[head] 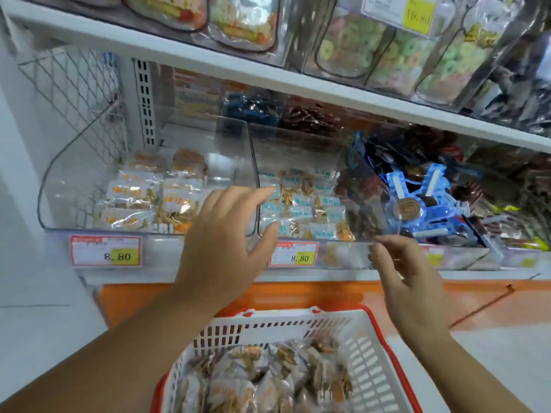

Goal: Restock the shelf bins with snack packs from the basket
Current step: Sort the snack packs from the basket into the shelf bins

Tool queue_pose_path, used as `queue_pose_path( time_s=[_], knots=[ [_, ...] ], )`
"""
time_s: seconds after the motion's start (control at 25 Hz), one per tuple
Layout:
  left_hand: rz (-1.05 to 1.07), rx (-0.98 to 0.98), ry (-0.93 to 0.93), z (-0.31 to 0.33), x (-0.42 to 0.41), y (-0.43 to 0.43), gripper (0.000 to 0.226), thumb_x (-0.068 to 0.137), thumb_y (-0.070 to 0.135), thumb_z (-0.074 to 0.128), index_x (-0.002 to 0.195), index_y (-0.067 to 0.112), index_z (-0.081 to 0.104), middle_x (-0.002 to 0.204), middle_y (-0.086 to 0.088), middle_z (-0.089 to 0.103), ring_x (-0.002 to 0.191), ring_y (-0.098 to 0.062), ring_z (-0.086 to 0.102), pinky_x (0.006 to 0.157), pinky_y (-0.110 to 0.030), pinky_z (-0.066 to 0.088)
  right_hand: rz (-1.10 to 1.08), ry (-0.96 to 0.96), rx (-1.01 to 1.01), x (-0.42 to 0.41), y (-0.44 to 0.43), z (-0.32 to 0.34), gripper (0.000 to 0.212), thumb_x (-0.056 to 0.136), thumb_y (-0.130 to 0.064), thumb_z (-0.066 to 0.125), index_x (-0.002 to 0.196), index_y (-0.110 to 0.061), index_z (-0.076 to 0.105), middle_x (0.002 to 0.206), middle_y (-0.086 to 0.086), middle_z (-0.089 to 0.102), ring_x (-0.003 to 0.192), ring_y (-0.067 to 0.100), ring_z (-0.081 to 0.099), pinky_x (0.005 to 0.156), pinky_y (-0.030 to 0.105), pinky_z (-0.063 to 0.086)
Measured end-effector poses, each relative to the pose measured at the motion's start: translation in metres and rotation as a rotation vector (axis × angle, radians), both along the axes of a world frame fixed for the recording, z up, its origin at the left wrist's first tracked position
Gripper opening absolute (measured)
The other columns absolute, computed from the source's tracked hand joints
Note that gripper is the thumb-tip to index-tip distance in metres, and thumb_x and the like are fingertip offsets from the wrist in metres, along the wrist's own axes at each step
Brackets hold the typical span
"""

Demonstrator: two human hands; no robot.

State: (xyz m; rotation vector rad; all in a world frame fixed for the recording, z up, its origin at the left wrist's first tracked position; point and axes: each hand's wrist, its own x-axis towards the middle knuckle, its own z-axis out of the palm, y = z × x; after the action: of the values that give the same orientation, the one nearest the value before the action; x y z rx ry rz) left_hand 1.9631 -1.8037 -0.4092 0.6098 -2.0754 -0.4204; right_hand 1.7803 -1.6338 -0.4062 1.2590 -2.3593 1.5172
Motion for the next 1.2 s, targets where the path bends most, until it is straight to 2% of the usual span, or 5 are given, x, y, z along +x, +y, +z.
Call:
queue_pose_path(
  time_s=[0.28,0.44,0.68,0.92,1.2],
  knots=[
    [-0.413,0.419,-0.893,-0.119,0.019,0.116,0.046,0.097,0.031,0.048,0.142,0.031,0.042,0.148,0.011,0.037,0.131,-0.011,0.039,0.108,-0.033,0.036,0.311,-0.152,1.33,0.049,0.104,-0.179,0.04,0.106,-0.028,0.031,0.142,-0.014,0.04,0.146,0.012,0.039,0.133,0.031,0.039,0.105,0.028,0.031],
    [-0.426,0.601,-1.046,-0.172,0.041,0.157,0.053,0.096,0.026,0.05,0.148,0.026,0.036,0.157,0.005,0.029,0.141,-0.018,0.032,0.113,-0.035,0.03,0.273,0.066,1.592,0.077,0.12,-0.187,0.065,0.096,-0.032,0.049,0.152,-0.022,0.017,0.156,0.015,0.023,0.143,0.038,0.023,0.113,0.056,0.022],
    [-0.282,0.731,-0.944,-0.18,0.044,0.184,0.039,0.098,0.041,0.05,0.136,0.032,0.05,0.132,0.012,0.055,0.113,-0.006,0.055,0.102,-0.032,0.046,0.055,-0.043,1.267,0.053,0.115,-0.161,0.025,0.088,-0.029,0.052,0.112,-0.024,0.055,0.105,-0.001,0.067,0.101,0.02,0.062,0.096,0.037,0.044],
    [-0.281,2.036,-0.077,-0.145,0.023,0.168,0.063,0.093,0.064,0.041,0.111,0.01,0.067,0.092,-0.018,0.074,0.075,-0.03,0.071,0.062,-0.036,0.058,0.208,-0.509,0.435,0.073,0.115,-0.12,0.023,0.086,-0.022,0.072,0.103,-0.034,0.064,0.112,-0.023,0.064,0.109,-0.008,0.056,0.09,0.013,0.043],
    [-0.381,1.954,0.269,-0.136,0.022,0.152,0.034,0.087,0.014,0.063,0.121,0.014,0.062,0.097,-0.015,0.074,0.078,-0.023,0.07,0.067,-0.034,0.06,0.173,-0.952,0.145,0.081,0.114,-0.127,0.031,0.095,-0.003,0.053,0.112,-0.026,0.066,0.131,-0.005,0.059,0.108,0.012,0.066,0.085,0.026,0.054]
  ],
)
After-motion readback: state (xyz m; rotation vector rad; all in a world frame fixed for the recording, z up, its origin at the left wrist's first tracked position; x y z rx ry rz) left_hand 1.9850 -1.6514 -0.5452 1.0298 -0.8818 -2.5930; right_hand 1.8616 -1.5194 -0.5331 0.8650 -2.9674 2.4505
